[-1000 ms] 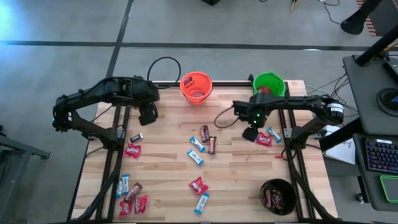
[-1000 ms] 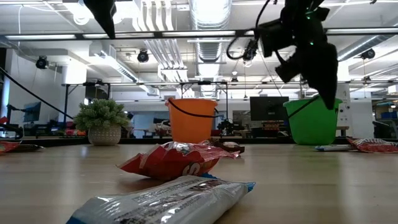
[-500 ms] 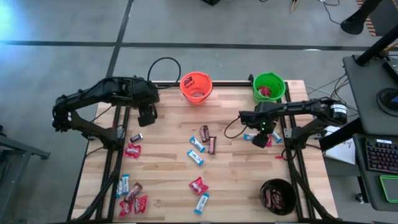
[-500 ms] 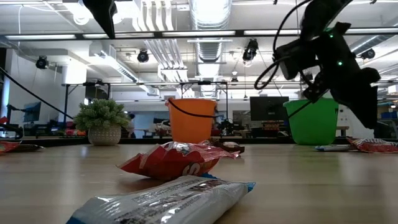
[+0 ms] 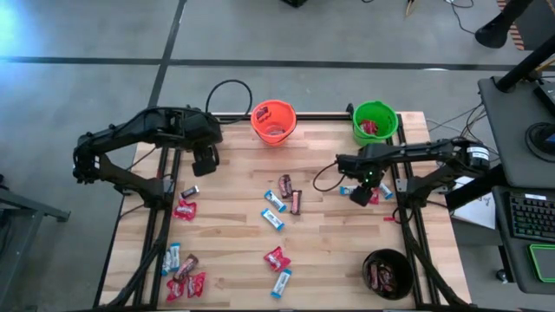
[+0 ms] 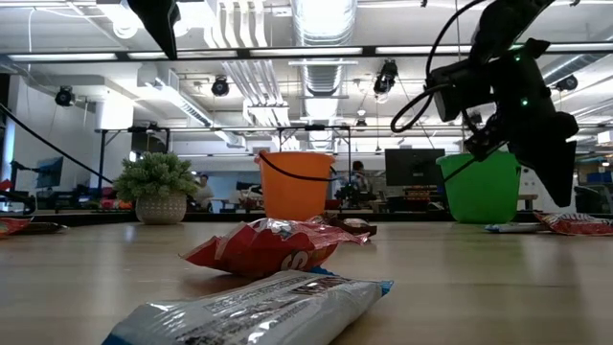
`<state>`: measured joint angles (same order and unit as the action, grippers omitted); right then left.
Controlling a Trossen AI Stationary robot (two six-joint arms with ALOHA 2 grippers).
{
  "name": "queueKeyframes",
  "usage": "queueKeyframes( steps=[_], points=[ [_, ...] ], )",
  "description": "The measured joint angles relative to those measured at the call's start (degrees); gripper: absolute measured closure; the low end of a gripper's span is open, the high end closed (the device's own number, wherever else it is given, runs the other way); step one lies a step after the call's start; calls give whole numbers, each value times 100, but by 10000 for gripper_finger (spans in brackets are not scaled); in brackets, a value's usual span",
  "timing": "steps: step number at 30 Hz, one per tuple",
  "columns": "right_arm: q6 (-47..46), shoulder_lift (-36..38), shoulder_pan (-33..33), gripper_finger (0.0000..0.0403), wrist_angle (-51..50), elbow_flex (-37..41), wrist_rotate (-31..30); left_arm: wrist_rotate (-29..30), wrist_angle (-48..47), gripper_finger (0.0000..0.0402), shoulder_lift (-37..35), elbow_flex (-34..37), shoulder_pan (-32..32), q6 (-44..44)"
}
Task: Organize candy in baskets
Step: Put the red candy into the green bucket
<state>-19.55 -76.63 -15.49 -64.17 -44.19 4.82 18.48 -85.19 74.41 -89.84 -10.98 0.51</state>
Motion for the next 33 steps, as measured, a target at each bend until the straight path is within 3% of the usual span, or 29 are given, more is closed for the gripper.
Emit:
queueKeyframes(
  steps=[27,33],
  points=[
    [-288,-34,-2,189,768,757,184,0,0,278,-4,0,0,-44],
    [-387,-34,-2,223,770,750,189,0,0,278,-4,0,2,-44]
  ],
)
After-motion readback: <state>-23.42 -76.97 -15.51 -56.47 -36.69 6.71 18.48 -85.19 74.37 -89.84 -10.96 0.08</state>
